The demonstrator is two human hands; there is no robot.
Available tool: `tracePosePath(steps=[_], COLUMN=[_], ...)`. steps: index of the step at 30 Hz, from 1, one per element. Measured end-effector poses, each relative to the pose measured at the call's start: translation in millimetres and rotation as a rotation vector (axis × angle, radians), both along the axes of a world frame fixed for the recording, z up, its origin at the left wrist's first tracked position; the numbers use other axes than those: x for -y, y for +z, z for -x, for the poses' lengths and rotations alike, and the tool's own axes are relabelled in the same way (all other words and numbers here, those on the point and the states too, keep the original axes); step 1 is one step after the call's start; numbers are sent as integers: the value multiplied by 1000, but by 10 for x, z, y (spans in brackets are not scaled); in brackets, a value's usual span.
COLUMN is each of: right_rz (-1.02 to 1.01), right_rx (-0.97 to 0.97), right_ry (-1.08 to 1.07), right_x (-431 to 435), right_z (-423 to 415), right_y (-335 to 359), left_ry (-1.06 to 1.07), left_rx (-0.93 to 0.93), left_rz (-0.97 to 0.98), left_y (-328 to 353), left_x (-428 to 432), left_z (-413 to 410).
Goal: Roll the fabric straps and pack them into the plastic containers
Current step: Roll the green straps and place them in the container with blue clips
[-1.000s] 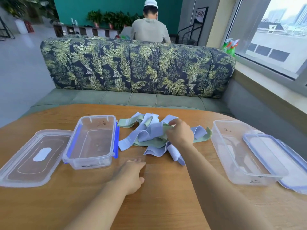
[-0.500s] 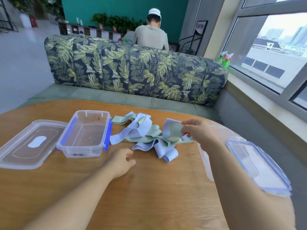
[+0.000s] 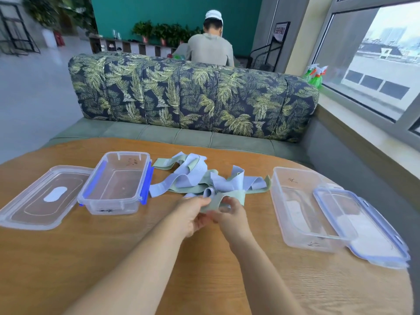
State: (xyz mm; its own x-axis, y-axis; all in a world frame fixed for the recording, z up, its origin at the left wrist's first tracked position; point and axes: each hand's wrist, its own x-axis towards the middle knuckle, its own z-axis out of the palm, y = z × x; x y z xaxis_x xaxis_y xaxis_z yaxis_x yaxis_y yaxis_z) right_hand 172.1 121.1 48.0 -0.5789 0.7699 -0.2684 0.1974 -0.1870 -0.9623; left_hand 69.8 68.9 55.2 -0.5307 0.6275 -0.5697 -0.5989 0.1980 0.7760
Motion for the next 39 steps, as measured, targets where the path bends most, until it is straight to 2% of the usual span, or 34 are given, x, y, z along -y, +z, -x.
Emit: tracePosePath(steps=[2,4,8,10,12,18,24,28,32,35,36,37,39], right_rz=[9,5,-26,-53,-89,-125,-203,-220,-333,-445,-401,-274,130], right_rx=[18,65,151,157,170,195,279,297,320,272,207,129,-36], right_ry=[41,-20,-167,-115,-52,54,91,78,-50,-160,-143,-122,-71], right_x=[-20,-110,-342,-430,-481,-568,-640,-665,-628,-608,-600,-601,-600], right_z=[-41,-97,-126,-64,26,273,508,598,608,627,639,657,680], right_y=[10,-35,-125,-128,-104,-97,-98,-58,31,193,249,302,403], left_ry=[69,84,-18,-68,-97,-135,-354,-346,-265,-301,-311,-314,-329], left_rx=[-78,-226,-593,-798,-926,-1092,-1310,-1481,-1633,-1705,-1718,-1733,-1785], left_rz=[11,47,53,59,46,25,35,41,21,55,61,70,75], left_y=[-6,66,369,534,692,1075,1631,1823,1891,1798,1751,1705,1636], left_x=[-2,5,-47,-119,-188,-273,-248,-249,-244,-221,-203,-178,-115], left_z=[101,219,480,597,689,1009,1132,1133,1072,1030,1017,1002,933])
